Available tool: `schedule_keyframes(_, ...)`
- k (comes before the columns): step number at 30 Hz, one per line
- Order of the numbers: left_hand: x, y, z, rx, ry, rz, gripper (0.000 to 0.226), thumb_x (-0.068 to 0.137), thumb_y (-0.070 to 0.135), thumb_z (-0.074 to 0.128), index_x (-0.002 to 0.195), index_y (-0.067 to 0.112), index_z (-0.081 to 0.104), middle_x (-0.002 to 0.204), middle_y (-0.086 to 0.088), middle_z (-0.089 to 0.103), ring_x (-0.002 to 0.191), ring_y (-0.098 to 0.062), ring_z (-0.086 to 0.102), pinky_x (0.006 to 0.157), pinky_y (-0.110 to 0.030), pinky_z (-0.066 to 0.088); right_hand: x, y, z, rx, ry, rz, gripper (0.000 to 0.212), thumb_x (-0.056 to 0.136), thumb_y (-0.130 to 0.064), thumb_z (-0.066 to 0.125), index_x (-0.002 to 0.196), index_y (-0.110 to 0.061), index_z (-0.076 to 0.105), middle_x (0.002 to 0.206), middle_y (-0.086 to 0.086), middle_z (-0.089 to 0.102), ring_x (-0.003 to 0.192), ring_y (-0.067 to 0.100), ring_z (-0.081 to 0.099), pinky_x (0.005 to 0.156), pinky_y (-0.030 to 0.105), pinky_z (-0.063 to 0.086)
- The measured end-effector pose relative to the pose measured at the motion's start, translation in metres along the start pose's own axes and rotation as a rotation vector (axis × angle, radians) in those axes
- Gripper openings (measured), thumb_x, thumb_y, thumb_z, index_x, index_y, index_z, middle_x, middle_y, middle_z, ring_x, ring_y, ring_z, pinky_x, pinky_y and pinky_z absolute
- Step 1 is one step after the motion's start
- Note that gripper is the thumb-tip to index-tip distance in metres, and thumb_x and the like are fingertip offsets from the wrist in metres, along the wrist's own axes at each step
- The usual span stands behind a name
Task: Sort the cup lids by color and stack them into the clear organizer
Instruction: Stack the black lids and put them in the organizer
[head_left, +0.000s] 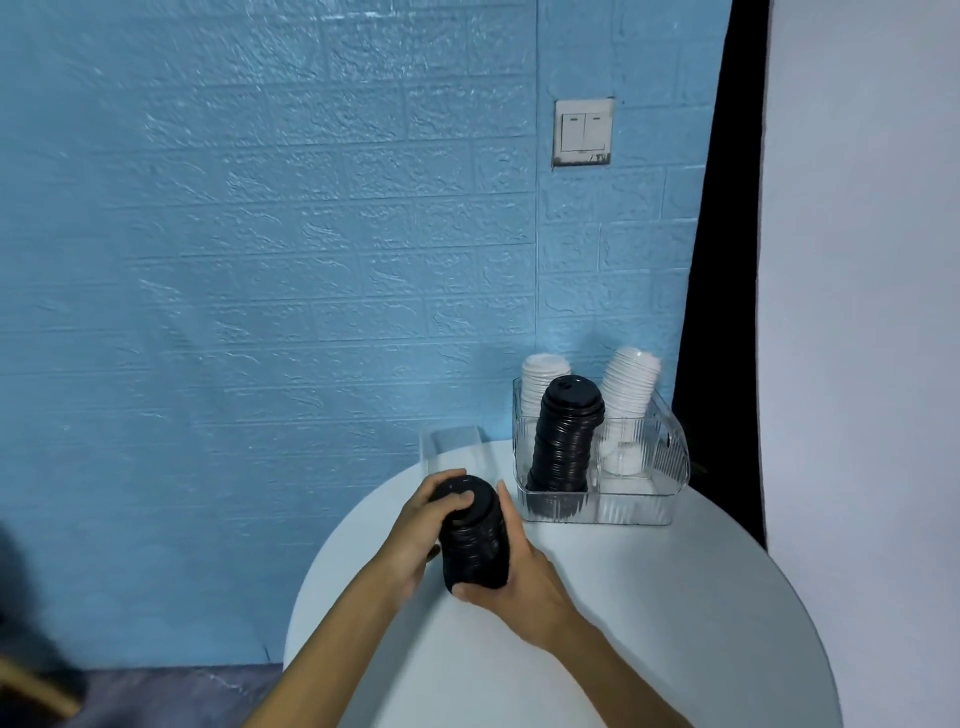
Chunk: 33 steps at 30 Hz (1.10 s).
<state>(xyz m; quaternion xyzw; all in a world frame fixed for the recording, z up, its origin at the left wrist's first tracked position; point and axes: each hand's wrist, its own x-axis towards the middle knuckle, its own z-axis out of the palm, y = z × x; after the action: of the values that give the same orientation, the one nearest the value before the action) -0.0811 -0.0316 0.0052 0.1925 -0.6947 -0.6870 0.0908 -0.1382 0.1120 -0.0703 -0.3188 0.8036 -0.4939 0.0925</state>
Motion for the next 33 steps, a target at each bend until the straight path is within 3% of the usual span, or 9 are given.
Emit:
schedule_keyframes(4, -0.001, 0.008, -0.001, 0.010, 0.044, -0.098, 0.024, 0.088, 0.031, 0.071, 0.109, 0.043, 0.070, 0.122, 0.009, 0.068, 0.123, -0.017, 0.054, 0.104, -0.050, 0.036, 0.009, 0.005, 0.002, 0.143, -0.085, 0.044, 0.129, 0.068, -0.027, 0.085, 0.150, -0.060, -0.009, 0.134, -0.025, 0.059, 0.121, 0.001, 0.059, 0.099, 0.027, 0.052)
schedule_keyframes(7, -0.004, 0.012, 0.002, 0.007, 0.053, -0.169, 0.031, 0.094, 0.041, 0.064, 0.125, 0.046, 0.061, 0.131, 0.010, 0.060, 0.126, -0.022, 0.049, 0.105, -0.052, 0.031, 0.011, -0.008, -0.009, 0.362, -0.133, 0.144, 0.107, 0.077, -0.012, 0.083, 0.152, -0.048, 0.016, 0.135, -0.017, 0.059, 0.120, -0.003, 0.057, 0.097, 0.020, 0.048)
schedule_keyframes(9, -0.009, 0.015, 0.004, -0.019, 0.044, -0.235, 0.035, 0.099, 0.046, 0.055, 0.133, 0.048, 0.051, 0.133, 0.007, 0.055, 0.126, -0.029, 0.049, 0.098, -0.050, 0.035, 0.008, -0.027, -0.017, 0.501, -0.136, 0.239, 0.081, 0.085, -0.031, 0.081, 0.147, -0.049, 0.031, 0.132, -0.017, 0.061, 0.119, -0.001, 0.057, 0.098, 0.022, 0.045)
schedule_keyframes(12, -0.014, 0.018, 0.008, -0.053, 0.030, -0.315, 0.036, 0.099, 0.048, 0.054, 0.134, 0.043, 0.050, 0.134, -0.002, 0.055, 0.120, -0.036, 0.054, 0.086, -0.051, 0.045, 0.005, -0.048, -0.026, 0.623, -0.082, 0.381, 0.040, 0.092, -0.057, 0.061, 0.129, -0.045, 0.051, 0.119, -0.013, 0.066, 0.108, 0.006, 0.063, 0.082, 0.025, 0.050)
schedule_keyframes(16, -0.016, 0.021, 0.008, -0.064, 0.026, -0.344, 0.021, 0.095, 0.040, 0.061, 0.111, 0.026, 0.062, 0.109, -0.007, 0.059, 0.095, -0.033, 0.056, 0.094, -0.061, 0.048, 0.010, -0.052, -0.026, 0.561, -0.026, 0.454, 0.033, 0.094, -0.061, 0.056, 0.114, -0.035, 0.056, 0.110, -0.007, 0.068, 0.104, 0.018, 0.064, 0.094, 0.043, 0.051)
schedule_keyframes(20, -0.018, 0.025, 0.010, -0.084, 0.031, -0.375, 0.018, 0.093, 0.038, 0.064, 0.099, 0.021, 0.065, 0.103, -0.010, 0.061, 0.092, -0.033, 0.058, 0.098, -0.063, 0.046, 0.015, -0.053, -0.026, 0.547, -0.019, 0.484, 0.022, 0.097, -0.047, 0.055, 0.110, -0.029, 0.055, 0.105, -0.004, 0.065, 0.097, 0.022, 0.062, 0.086, 0.042, 0.049)
schedule_keyframes(24, -0.025, 0.022, 0.010, -0.255, 0.004, -0.444, 0.033, 0.089, 0.045, 0.058, 0.102, 0.017, 0.066, 0.105, -0.011, 0.061, 0.091, -0.032, 0.059, 0.076, -0.047, 0.048, 0.012, -0.057, -0.026, 0.552, -0.003, 0.500, 0.027, 0.096, -0.043, 0.054, 0.118, -0.028, 0.055, 0.108, -0.001, 0.065, 0.100, 0.024, 0.062, 0.086, 0.042, 0.050)
schedule_keyframes(29, -0.030, 0.008, 0.002, -0.255, -0.016, -0.424, 0.043, 0.088, 0.053, 0.065, 0.114, 0.019, 0.064, 0.121, -0.017, 0.061, 0.095, -0.032, 0.063, 0.066, -0.040, 0.051, 0.008, -0.057, -0.031, 0.569, -0.011, 0.543, 0.031, 0.091, -0.047, 0.057, 0.112, -0.026, 0.066, 0.114, 0.006, 0.069, 0.111, 0.030, 0.065, 0.095, 0.043, 0.054)
schedule_keyframes(33, -0.030, -0.006, 0.002, -0.169, -0.014, -0.329, 0.050, 0.082, 0.064, 0.069, 0.111, 0.023, 0.069, 0.114, -0.015, 0.071, 0.101, -0.029, 0.069, 0.088, -0.048, 0.059, 0.002, -0.054, -0.032, 0.600, 0.005, 0.537, 0.029, 0.091, -0.045, 0.059, 0.109, -0.023, 0.069, 0.107, 0.004, 0.071, 0.107, 0.026, 0.066, 0.091, 0.039, 0.056)
